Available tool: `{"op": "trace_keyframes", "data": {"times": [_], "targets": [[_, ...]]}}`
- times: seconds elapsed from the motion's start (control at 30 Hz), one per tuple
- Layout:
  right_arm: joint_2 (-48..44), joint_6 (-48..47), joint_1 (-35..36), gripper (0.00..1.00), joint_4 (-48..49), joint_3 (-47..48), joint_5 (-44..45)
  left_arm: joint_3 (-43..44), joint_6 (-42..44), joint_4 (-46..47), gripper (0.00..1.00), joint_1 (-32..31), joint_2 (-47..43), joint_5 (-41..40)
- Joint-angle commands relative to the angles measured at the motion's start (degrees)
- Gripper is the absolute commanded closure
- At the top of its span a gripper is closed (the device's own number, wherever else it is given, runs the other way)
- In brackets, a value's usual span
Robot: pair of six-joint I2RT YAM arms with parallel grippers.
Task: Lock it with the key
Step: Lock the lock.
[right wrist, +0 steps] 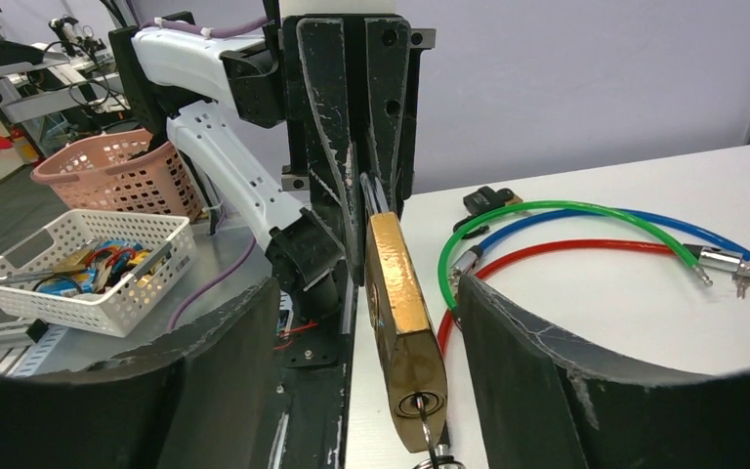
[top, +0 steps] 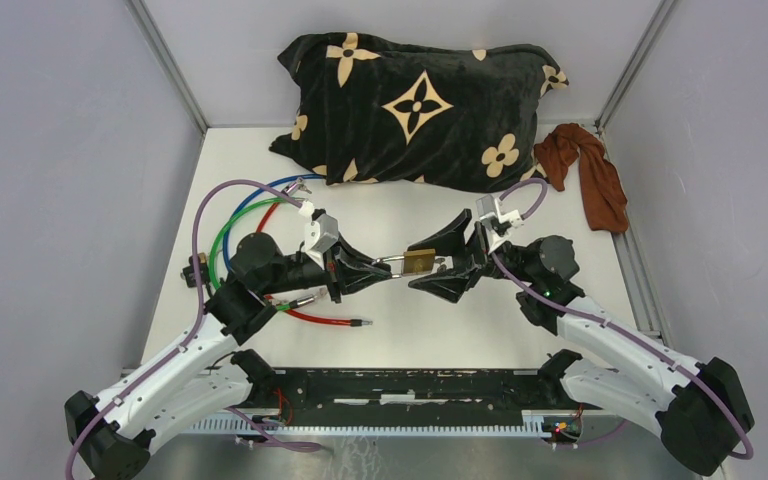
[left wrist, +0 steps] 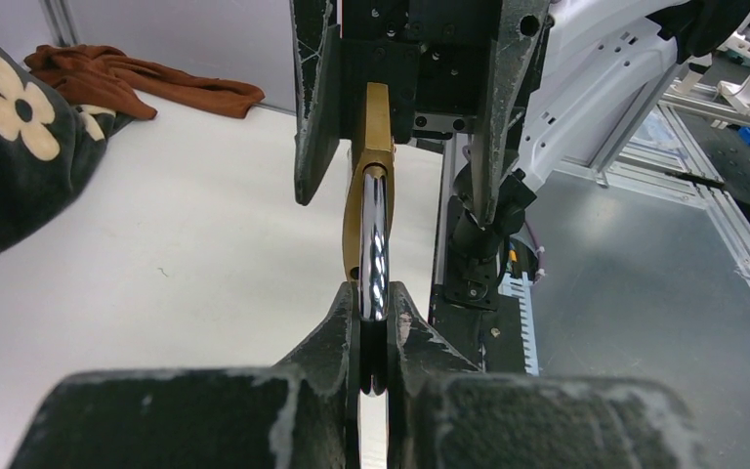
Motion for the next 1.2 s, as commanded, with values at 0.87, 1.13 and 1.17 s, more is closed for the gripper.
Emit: {"op": "trace_keyframes", "data": {"times": [0.87, 1.13, 1.17], "targets": [[-0.82, 3.31, 2.58, 1.00, 5.55, 1.65, 5.21, 2.26, -2.56, 7.98, 0.72, 0.41, -1.78, 1.65], [-2.42, 2.77, 1.19, 1.00, 6.45, 4.24, 1.03, 4.42, 1.05, 1.60, 0.47, 3.46, -5.47, 1.99], [-2.42, 2.60, 1.16, 1.00, 6.91, 4.62, -0.11, 4.49, 1.24, 0.80, 0.47, 3.70, -5.78, 1.58]]}}
